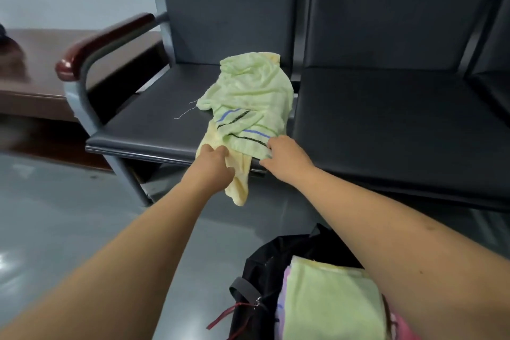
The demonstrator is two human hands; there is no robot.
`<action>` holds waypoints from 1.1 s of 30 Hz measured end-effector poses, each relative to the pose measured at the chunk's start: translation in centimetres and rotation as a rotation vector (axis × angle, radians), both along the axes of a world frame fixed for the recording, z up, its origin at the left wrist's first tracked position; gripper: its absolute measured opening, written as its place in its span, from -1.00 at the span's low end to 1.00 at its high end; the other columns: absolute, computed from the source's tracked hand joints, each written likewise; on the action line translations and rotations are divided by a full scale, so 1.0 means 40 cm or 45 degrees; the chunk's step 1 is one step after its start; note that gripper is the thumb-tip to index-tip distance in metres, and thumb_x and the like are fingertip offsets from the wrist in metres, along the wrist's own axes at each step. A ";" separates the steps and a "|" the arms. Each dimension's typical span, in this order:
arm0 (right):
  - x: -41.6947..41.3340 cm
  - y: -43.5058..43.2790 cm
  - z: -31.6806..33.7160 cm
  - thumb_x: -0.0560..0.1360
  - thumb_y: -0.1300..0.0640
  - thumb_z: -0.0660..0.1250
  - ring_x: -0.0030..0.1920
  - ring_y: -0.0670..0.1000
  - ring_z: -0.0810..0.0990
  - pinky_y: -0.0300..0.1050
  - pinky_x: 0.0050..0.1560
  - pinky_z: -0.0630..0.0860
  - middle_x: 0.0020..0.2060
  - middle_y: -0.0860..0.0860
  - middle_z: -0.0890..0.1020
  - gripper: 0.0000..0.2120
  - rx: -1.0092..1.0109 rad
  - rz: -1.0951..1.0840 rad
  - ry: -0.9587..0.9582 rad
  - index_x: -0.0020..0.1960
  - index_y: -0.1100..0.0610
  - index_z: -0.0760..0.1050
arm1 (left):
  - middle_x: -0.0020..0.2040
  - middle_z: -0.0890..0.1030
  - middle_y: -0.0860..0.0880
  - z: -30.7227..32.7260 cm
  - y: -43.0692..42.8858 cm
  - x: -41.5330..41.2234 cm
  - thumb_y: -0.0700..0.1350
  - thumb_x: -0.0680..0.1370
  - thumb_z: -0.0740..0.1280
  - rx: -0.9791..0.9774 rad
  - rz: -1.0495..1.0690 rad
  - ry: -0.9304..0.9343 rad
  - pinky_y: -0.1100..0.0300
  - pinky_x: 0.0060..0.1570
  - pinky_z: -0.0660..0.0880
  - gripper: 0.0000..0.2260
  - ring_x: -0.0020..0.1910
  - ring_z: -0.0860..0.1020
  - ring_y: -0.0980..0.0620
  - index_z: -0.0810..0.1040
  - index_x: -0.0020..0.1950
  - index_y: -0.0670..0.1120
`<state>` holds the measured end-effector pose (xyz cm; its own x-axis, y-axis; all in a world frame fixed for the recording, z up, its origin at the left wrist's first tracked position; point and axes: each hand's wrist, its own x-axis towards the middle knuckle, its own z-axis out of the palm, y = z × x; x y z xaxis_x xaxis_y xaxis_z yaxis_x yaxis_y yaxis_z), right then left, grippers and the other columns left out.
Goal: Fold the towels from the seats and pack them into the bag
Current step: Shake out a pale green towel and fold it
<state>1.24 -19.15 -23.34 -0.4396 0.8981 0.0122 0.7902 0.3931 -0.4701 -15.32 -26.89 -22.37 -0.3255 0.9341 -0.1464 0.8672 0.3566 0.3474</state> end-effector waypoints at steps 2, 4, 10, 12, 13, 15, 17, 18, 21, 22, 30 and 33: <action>-0.007 0.018 -0.004 0.54 0.09 0.43 0.01 0.15 0.56 0.06 0.03 0.54 0.03 0.09 0.52 -0.79 -0.027 -0.055 0.073 -0.01 0.25 0.54 | 0.22 0.33 -0.06 -0.004 0.009 -0.019 -0.09 0.59 0.28 0.019 -0.007 -0.022 -0.01 0.07 0.53 -0.63 -0.04 0.54 -0.11 0.41 0.40 -0.04; -0.004 0.028 -0.017 0.57 0.19 0.34 0.00 0.14 0.57 0.06 0.02 0.55 -0.03 0.07 0.55 -0.88 -0.021 -0.101 0.164 -0.12 0.20 0.54 | 0.18 0.31 -0.01 -0.006 0.008 -0.032 -0.10 0.58 0.28 0.043 -0.020 -0.025 0.01 0.04 0.54 -0.64 -0.10 0.53 -0.07 0.44 0.39 -0.01; -0.013 0.024 0.077 0.66 0.12 0.19 -0.17 -0.04 0.46 -0.16 -0.22 0.41 -0.15 -0.04 0.51 -0.88 -0.167 -0.226 0.856 0.02 0.13 0.46 | 0.29 0.36 -0.05 0.003 0.000 -0.043 -0.04 0.60 0.30 0.026 -0.023 -0.090 0.01 0.06 0.56 -0.65 -0.01 0.58 -0.07 0.44 0.39 0.02; -0.004 0.021 0.173 0.66 0.12 0.18 -0.24 -0.10 0.41 -0.19 -0.24 0.34 -0.23 -0.08 0.47 -0.88 -0.156 -0.307 1.126 -0.04 0.08 0.44 | 0.37 0.37 -0.10 0.011 -0.006 -0.038 0.07 0.60 0.32 0.080 0.018 -0.148 0.01 0.12 0.53 -0.53 0.09 0.56 -0.08 0.35 0.48 0.00; 0.006 0.017 0.222 0.65 0.13 0.19 -0.26 -0.12 0.42 -0.19 -0.23 0.36 -0.26 -0.09 0.48 -0.86 -0.135 -0.313 1.216 -0.08 0.05 0.43 | 0.42 0.34 -0.12 0.022 -0.009 -0.033 0.15 0.57 0.35 0.164 0.061 -0.225 0.00 0.18 0.50 -0.40 0.19 0.53 -0.10 0.25 0.54 0.00; 0.030 0.000 0.307 0.62 0.15 0.22 -0.26 -0.11 0.49 -0.18 -0.20 0.42 -0.27 -0.09 0.53 -0.85 -0.125 -0.246 1.313 -0.13 0.03 0.44 | 0.54 0.20 -0.05 0.071 -0.016 -0.015 0.24 0.48 0.44 0.436 0.114 -0.458 -0.01 0.32 0.40 -0.15 0.44 0.37 -0.05 0.05 0.61 0.06; 0.060 -0.026 0.366 0.61 0.13 0.26 -0.25 -0.08 0.53 -0.11 -0.18 0.48 -0.28 -0.07 0.56 -0.86 -0.121 -0.133 1.257 -0.13 0.03 0.47 | 0.56 0.11 0.17 0.137 -0.017 0.020 0.23 0.42 0.51 0.702 -0.017 -0.652 0.02 0.43 0.30 -0.07 0.54 0.23 0.06 -0.02 0.61 0.19; 0.078 -0.041 0.388 0.61 0.12 0.28 -0.25 -0.08 0.54 -0.08 -0.14 0.49 -0.30 -0.08 0.57 -0.86 -0.105 -0.085 1.191 -0.13 0.04 0.48 | 0.53 0.11 0.26 0.169 -0.017 0.046 0.21 0.42 0.52 0.770 -0.133 -0.718 0.03 0.45 0.27 -0.09 0.55 0.20 0.11 0.00 0.59 0.26; 0.139 -0.083 0.439 0.60 0.11 0.32 -0.25 -0.07 0.55 -0.02 -0.10 0.53 -0.32 -0.09 0.58 -0.89 -0.095 -0.003 1.132 -0.10 0.08 0.53 | 0.47 0.26 0.25 0.238 -0.017 0.148 0.15 0.50 0.47 0.776 -0.433 -0.693 0.19 0.38 0.30 -0.31 0.46 0.28 0.22 0.17 0.51 0.30; 0.162 -0.097 0.455 0.60 0.12 0.32 -0.25 -0.07 0.56 -0.02 -0.10 0.54 -0.31 -0.08 0.59 -0.89 -0.101 0.009 1.141 -0.09 0.09 0.54 | 0.38 0.38 0.19 0.250 -0.016 0.180 0.08 0.54 0.44 0.798 -0.492 -0.619 0.25 0.31 0.33 -0.46 0.36 0.36 0.23 0.30 0.46 0.21; 0.408 -0.174 0.562 0.54 0.00 0.43 -0.36 -0.19 0.51 -0.32 -0.41 0.36 -0.26 -0.14 0.60 -0.87 0.138 0.078 0.378 -0.02 0.04 0.56 | -0.22 0.59 0.02 0.390 -0.055 0.266 -0.21 0.62 0.21 0.715 -0.418 -0.143 0.24 -0.34 0.41 -0.74 -0.26 0.54 -0.02 0.57 -0.11 0.11; 0.481 -0.168 0.557 0.55 0.17 0.37 -0.19 0.07 0.57 -0.07 -0.27 0.46 -0.18 0.03 0.57 -0.89 0.225 0.022 0.043 -0.14 0.16 0.56 | 0.01 0.62 -0.04 0.469 -0.042 0.267 -0.22 0.59 0.14 0.521 -0.544 0.501 0.10 -0.16 0.43 -0.65 -0.12 0.52 -0.09 0.55 0.25 0.10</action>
<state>20.48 -25.86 -1.04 -0.4515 0.8731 0.1841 0.7677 0.4853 -0.4184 -4.63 -28.57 -3.63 0.1252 0.9469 0.2963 0.9908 -0.1351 0.0131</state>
